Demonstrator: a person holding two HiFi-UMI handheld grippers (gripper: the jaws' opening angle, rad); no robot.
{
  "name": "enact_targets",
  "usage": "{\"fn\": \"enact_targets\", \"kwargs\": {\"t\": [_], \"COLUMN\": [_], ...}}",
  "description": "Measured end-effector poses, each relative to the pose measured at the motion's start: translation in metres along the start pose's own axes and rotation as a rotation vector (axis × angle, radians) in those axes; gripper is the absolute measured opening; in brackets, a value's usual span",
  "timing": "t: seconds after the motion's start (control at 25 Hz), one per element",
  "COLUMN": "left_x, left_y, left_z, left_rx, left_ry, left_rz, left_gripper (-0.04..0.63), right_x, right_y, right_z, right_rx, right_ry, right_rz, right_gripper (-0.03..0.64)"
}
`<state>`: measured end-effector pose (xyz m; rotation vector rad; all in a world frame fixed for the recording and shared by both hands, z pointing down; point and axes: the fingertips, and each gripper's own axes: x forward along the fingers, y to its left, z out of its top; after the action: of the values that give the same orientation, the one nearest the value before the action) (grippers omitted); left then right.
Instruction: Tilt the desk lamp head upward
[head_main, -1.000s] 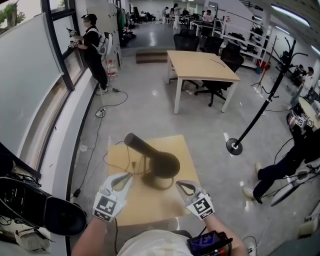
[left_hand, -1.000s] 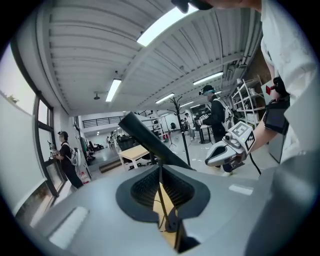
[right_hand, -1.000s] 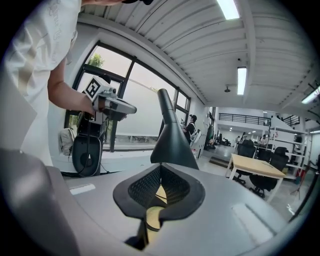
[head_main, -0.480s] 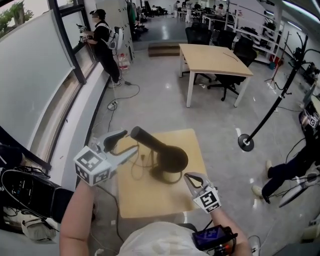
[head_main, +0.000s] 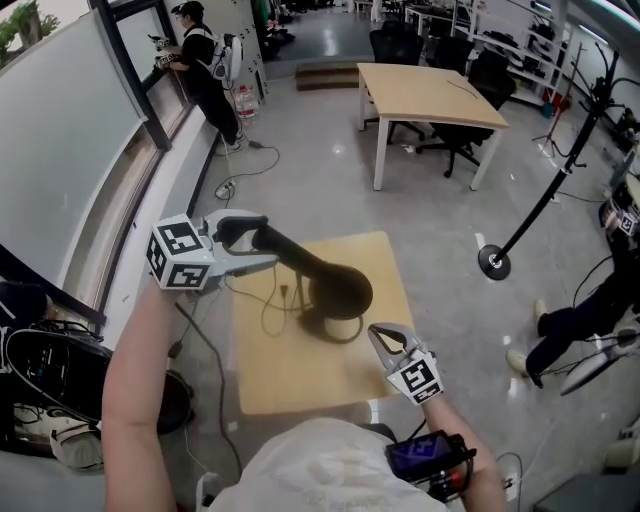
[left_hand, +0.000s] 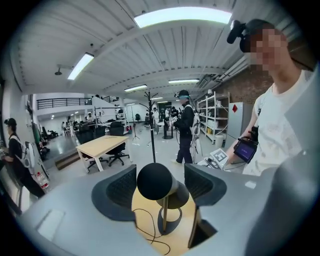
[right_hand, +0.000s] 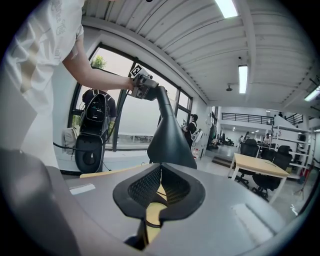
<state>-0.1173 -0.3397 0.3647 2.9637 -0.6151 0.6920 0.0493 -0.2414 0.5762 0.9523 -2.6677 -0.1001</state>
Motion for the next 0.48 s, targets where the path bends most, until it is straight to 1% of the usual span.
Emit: {"fn": "enact_targets", "kwargs": {"t": [0.08, 0.12, 0.2, 0.32, 0.48], "left_x": [0.001, 0.001, 0.001, 0.0, 0.002], "left_y": [-0.001, 0.0, 0.003, 0.005, 0.002], "left_z": [-0.001, -0.002, -0.002, -0.001, -0.005], "left_rx": [0.014, 0.016, 0.013, 0.022, 0.065], "left_ry": [0.011, 0.013, 0.009, 0.017, 0.066], "left_rz": [-0.03, -0.041, -0.062, -0.1, -0.137], "left_gripper": [0.296, 0.283, 0.227, 0.225, 0.225], "right_x": [-0.001, -0.002, -0.002, 0.001, 0.002], "right_y": [0.0, -0.001, -0.004, -0.009, -0.012], "right_z": [-0.003, -0.005, -0.006, -0.004, -0.008], "right_rx": [0.006, 0.007, 0.005, -0.009, -0.007], "right_ry": [0.001, 0.002, 0.003, 0.003, 0.005], "right_rz": [0.001, 0.003, 0.005, 0.013, 0.015], "right_gripper": [0.017, 0.017, 0.017, 0.017, 0.017]}}
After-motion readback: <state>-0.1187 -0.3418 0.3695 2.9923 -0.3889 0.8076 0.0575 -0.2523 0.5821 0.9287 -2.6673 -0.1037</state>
